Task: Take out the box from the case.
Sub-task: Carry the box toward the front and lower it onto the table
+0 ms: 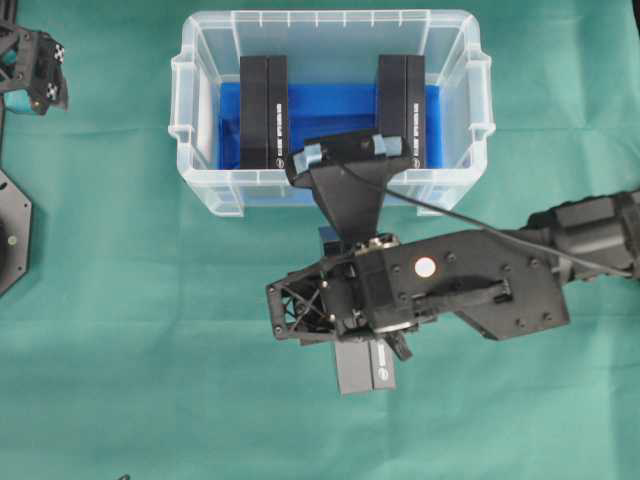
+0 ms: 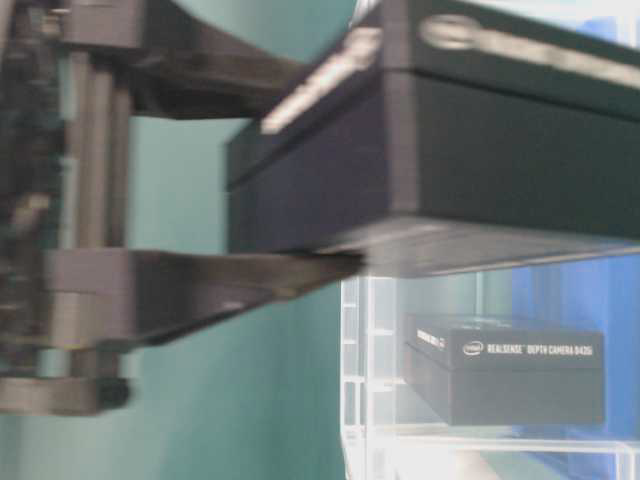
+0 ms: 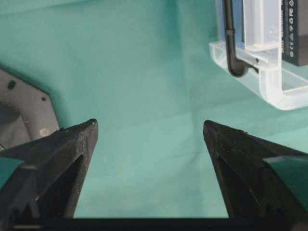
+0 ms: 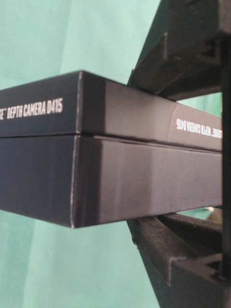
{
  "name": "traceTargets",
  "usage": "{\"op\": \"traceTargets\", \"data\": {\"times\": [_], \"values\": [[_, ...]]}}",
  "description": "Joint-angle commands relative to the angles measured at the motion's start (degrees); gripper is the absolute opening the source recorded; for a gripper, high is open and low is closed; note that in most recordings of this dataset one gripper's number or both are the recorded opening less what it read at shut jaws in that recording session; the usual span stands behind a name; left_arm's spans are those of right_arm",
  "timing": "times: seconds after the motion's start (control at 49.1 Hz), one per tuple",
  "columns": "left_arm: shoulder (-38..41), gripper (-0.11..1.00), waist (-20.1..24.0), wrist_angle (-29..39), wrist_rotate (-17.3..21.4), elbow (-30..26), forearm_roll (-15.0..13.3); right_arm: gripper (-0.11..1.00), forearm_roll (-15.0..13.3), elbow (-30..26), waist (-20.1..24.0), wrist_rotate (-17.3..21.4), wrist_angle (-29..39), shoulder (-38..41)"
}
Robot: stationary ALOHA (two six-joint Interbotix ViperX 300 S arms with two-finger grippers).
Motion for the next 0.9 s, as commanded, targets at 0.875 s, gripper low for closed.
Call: {"op": "traceTargets", "data": {"times": [0.875], "values": [[-0.09,0.9,0.18,-0.18,-0.26,-0.44,0.26,0.68,2.2,16.96,-0.79,-0.18,-23.82,-2.46]]}}
